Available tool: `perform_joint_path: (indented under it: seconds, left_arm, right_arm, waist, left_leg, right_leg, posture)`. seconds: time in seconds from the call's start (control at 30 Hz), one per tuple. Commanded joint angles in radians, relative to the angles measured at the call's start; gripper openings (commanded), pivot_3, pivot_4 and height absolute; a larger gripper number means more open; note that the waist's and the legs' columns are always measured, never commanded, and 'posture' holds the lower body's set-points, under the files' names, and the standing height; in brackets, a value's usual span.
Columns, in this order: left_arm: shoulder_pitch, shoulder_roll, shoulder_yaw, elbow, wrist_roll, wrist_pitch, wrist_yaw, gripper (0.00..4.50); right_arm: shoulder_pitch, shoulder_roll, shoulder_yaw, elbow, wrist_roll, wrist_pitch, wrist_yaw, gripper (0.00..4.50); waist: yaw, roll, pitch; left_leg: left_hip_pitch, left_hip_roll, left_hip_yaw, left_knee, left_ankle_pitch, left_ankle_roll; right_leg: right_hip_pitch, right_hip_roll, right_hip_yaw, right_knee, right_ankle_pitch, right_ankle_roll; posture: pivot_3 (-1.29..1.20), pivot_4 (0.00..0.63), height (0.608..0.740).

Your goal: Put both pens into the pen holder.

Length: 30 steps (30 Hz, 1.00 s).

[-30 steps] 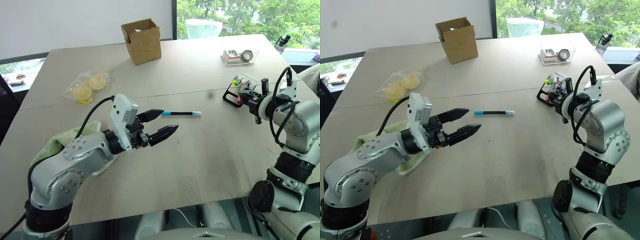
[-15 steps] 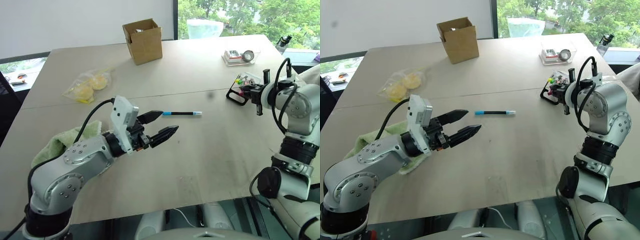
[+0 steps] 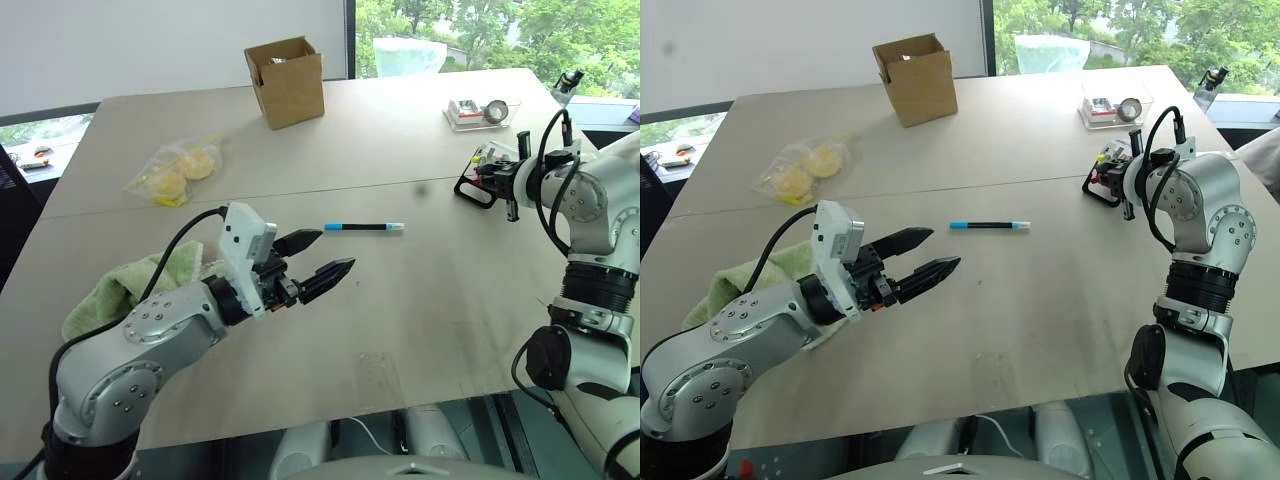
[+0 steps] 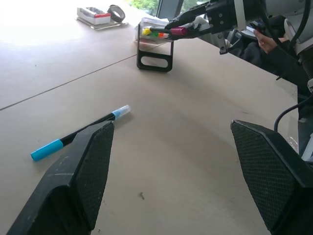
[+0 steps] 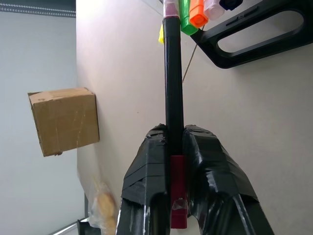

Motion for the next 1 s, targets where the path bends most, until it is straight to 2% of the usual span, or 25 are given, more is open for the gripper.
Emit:
perform_joint_path:
  seconds: [0.03,0.47,1.0]
  left_arm:
    - [0.005,0.012,0.030,-0.052,-0.019,-0.015,0.010,3.92]
    - [-0.007,0.019,0.024,-0.043,-0.028,-0.016,0.019,3.92]
    - [0.004,0.028,0.037,-0.064,-0.047,-0.013,0.052,3.92]
  right_arm:
    - [-0.035,-0.016,-0.006,-0.012,-0.002,-0.024,0.018,0.03]
    - [-0.096,-0.035,-0.022,0.055,-0.048,-0.035,0.073,0.03]
    - [-0.173,-0.039,-0.050,0.261,-0.252,-0.035,0.266,0.03]
  waist:
    - [0.000,0.000,0.000]
    - [0.000,0.000,0.000]
    - [0.000,0.000,0.000]
  left_leg:
    - [0.000,0.000,0.000,0.000,0.000,0.000]
    - [0.000,0.000,0.000,0.000,0.000,0.000]
    - [0.000,0.000,0.000,0.000,0.000,0.000]
  right_leg:
    - [0.000,0.000,0.000,0.000,0.000,0.000]
    - [0.000,0.000,0.000,0.000,0.000,0.000]
    - [0.000,0.000,0.000,0.000,0.000,0.000]
  posture:
    - [0.00,0.150,0.740]
    - [0.00,0.150,0.740]
    - [0.00,0.150,0.740]
